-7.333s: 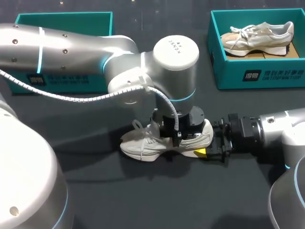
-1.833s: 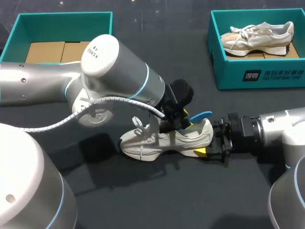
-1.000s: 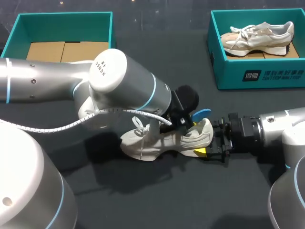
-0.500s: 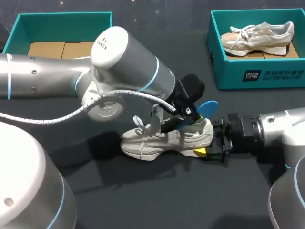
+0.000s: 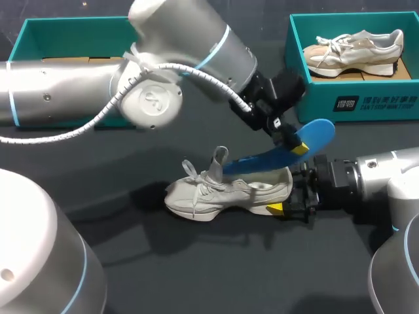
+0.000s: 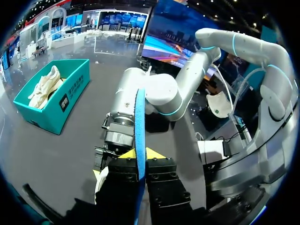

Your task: Take the shoe out of the shoebox, open the shoe tongue, remove and reinsert the insole, then place the shoe into the shoebox

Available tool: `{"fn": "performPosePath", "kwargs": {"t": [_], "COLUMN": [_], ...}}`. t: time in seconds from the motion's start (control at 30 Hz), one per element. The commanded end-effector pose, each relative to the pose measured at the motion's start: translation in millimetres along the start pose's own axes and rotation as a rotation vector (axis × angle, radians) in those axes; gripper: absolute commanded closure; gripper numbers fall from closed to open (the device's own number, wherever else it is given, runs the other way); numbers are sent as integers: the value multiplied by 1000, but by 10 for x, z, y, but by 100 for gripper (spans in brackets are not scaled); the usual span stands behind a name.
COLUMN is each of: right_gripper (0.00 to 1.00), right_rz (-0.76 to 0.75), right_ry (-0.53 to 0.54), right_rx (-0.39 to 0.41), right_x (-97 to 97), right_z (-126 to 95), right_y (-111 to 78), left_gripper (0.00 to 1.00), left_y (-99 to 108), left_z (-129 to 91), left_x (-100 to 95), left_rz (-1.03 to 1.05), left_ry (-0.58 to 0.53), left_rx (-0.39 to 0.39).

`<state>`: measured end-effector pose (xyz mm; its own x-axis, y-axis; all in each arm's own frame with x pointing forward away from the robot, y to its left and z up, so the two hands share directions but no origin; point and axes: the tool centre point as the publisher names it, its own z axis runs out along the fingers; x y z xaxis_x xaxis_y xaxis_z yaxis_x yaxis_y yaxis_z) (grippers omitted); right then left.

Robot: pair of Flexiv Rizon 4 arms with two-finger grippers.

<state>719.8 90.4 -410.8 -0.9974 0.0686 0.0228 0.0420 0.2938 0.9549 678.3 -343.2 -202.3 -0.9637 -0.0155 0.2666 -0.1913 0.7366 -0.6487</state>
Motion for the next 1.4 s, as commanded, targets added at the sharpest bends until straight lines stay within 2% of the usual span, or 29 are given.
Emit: {"fn": "performPosePath", "kwargs": {"t": [0.03,0.43,0.5,0.73,0.83,0.9,1.37,1.4], "right_gripper": [100,100,100,100,100,100,100,100], "right_rz": [0,0,0,0,0,0,0,0], "right_ry": [-1,-1,-1,-1,-1,-1,-1,-1], "right_rx": [4,4,4,4,4,4,4,4], "right_x": [10,10,10,10,10,10,10,10], "right_z": [5,5,5,5,5,5,5,5], "right_y": [11,11,11,11,11,11,11,11], "left_gripper": [100,100,100,100,100,100,100,100], "left_y": [-13,-13,-35,-252,-331,-398,-398,-353], "left_z": [-160,-160,-285,-700,-892,-1115,-1115,-1176], "left_x": [9,9,51,263,403,593,593,629], "left_rz": [6,6,-26,-90,-134,-154,-154,-171], "left_ry": [23,23,74,83,109,124,124,169], "left_rx": [-11,-11,63,261,358,441,441,498]}}
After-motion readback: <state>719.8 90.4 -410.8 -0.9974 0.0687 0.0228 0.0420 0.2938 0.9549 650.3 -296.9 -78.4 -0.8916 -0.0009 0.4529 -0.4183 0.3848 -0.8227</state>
